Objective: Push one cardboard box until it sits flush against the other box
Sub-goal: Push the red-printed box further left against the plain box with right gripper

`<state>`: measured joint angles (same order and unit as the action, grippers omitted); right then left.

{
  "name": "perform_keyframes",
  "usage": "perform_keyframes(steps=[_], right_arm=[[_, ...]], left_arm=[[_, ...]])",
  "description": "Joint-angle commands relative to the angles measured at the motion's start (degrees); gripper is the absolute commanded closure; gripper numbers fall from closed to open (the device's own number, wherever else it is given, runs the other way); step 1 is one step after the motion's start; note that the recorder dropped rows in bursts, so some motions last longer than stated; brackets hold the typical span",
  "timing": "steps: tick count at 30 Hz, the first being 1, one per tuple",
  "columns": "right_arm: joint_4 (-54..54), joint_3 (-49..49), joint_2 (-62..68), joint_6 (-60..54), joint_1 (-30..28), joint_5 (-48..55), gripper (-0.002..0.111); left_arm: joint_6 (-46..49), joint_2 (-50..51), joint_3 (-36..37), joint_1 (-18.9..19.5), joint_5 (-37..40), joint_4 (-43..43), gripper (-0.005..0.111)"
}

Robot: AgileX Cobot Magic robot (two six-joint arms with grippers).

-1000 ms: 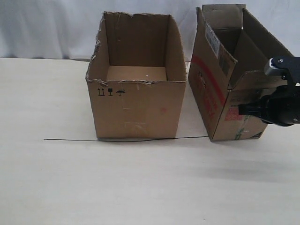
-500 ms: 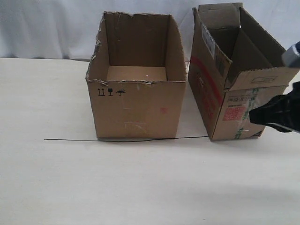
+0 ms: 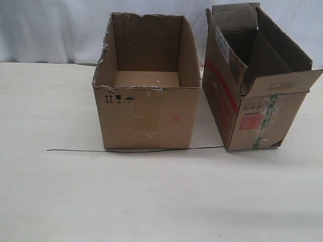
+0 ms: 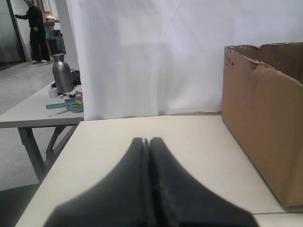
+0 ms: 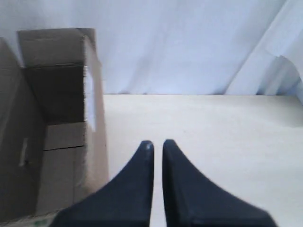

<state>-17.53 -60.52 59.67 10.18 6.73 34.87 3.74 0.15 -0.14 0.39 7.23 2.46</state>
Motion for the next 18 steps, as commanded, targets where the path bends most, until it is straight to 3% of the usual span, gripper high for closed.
perform_keyframes(steps=[1, 4, 10, 12, 15, 18], right_arm=[[1.5, -7.5, 12.1, 1.6, -9.4, -0.7, 0.103], [14.2, -12.5, 20.5, -7.0, -17.4, 1.5, 0.103], [57.2, -17.7, 37.2, -37.8, -30.5, 11.9, 0.103], [64.4, -18.1, 42.9, -43.1, -32.6, 14.8, 0.103], [67.4, -18.1, 50.5, -47.2, -32.5, 16.9, 0.103], [78.6, -18.1, 59.0, -55.0, -31.5, 23.4, 0.103]], left_arm=[[-0.2, -0.1, 0.1, -0.4, -0.3, -0.1, 0.107], [-0.2, -0.1, 0.1, -0.4, -0.3, -0.1, 0.107], [-0.2, -0.1, 0.1, -0.4, -0.3, -0.1, 0.107], [-0.2, -0.1, 0.1, -0.4, -0.3, -0.1, 0.107], [-0.2, -0.1, 0.1, -0.4, -0.3, -0.1, 0.107], [-0.2, -0.1, 0.1, -0.4, -0.3, -0.1, 0.107]])
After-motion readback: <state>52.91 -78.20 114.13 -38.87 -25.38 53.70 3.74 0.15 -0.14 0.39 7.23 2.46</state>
